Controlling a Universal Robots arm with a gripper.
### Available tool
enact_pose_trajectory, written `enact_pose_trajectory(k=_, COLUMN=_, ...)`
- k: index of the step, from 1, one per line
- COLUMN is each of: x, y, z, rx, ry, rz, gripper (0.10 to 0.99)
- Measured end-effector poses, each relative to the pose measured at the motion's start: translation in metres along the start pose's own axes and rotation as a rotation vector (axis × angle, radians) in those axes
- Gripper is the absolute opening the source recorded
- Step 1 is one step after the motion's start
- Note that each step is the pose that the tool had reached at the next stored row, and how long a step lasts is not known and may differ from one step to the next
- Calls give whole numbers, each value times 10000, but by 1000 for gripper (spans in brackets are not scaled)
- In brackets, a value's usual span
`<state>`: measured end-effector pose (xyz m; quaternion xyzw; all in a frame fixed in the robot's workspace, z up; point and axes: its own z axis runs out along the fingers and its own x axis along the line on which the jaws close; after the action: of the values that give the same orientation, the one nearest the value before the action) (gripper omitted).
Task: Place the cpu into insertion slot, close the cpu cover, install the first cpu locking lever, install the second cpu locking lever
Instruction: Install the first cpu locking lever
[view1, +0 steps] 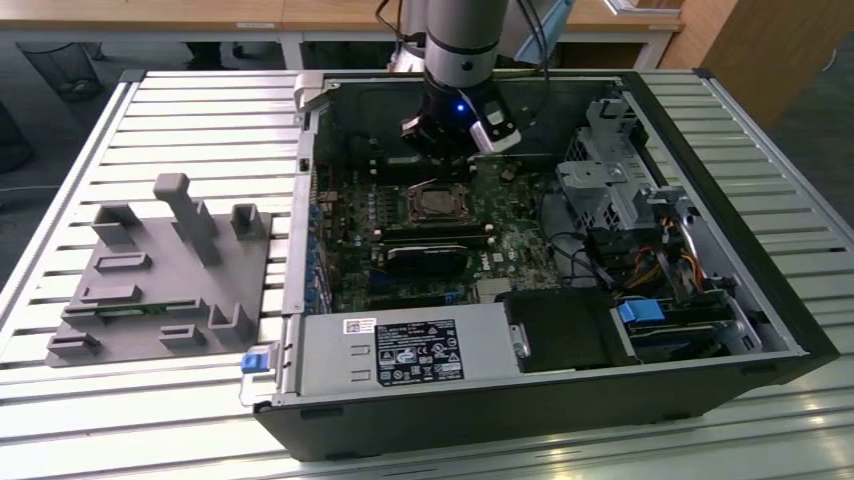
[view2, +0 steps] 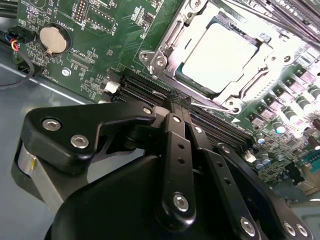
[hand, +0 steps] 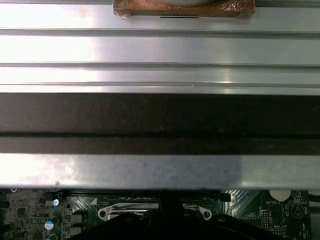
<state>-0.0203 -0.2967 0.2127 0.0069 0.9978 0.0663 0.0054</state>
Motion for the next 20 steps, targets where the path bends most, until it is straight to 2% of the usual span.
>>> enact_pose_trajectory(k=10, x=-15, y=-8, z=88, rx=0, ry=0, rz=-1, gripper=118)
enact_pose_trajectory(k=20, x=-31, y=-10, z=136, rx=9, ry=0, rz=0, gripper=118)
